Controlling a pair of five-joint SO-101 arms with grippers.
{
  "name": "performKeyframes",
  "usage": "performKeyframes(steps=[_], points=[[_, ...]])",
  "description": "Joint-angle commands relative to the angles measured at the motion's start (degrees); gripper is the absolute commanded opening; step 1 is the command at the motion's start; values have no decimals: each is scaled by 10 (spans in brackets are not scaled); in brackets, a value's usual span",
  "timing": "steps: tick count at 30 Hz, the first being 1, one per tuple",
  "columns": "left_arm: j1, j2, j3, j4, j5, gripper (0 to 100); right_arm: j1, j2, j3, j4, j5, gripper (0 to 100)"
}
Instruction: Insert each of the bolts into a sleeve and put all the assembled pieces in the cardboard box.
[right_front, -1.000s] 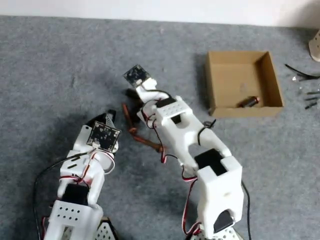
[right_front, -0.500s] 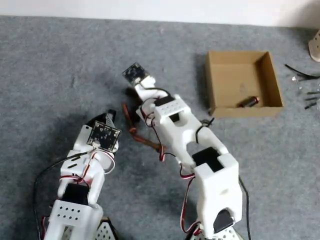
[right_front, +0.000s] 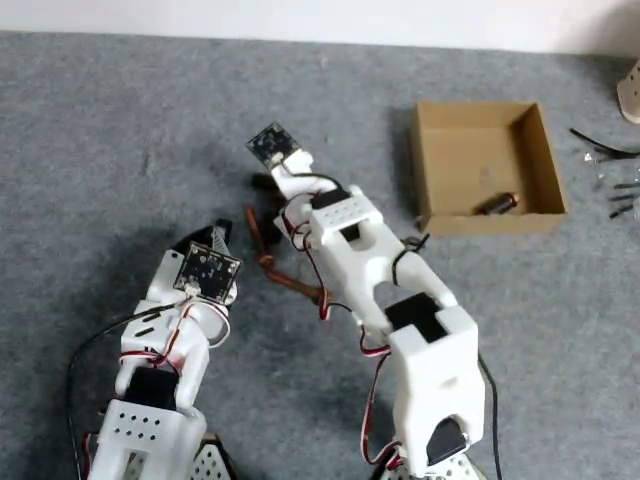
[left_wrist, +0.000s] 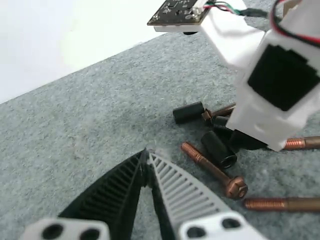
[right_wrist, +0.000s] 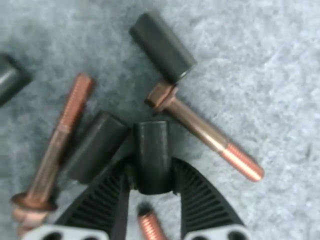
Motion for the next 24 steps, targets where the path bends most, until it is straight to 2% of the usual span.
performKeyframes(steps=[1,9,16,20,24], points=[[-10,-7,0,-3,-4,7,-5,-98,41,26,3,5],[-10,-7,0,-3,-4,7,48,-298,230,42,3,5],[-10,-7,0,-3,-3,7,176,-451,415,40,3,5],[-9,-7,0,-3,-3,7,256,-480,506,38,5,5],[-8,-7,0,-3,-3,7,294,-480,553,38,6,10]])
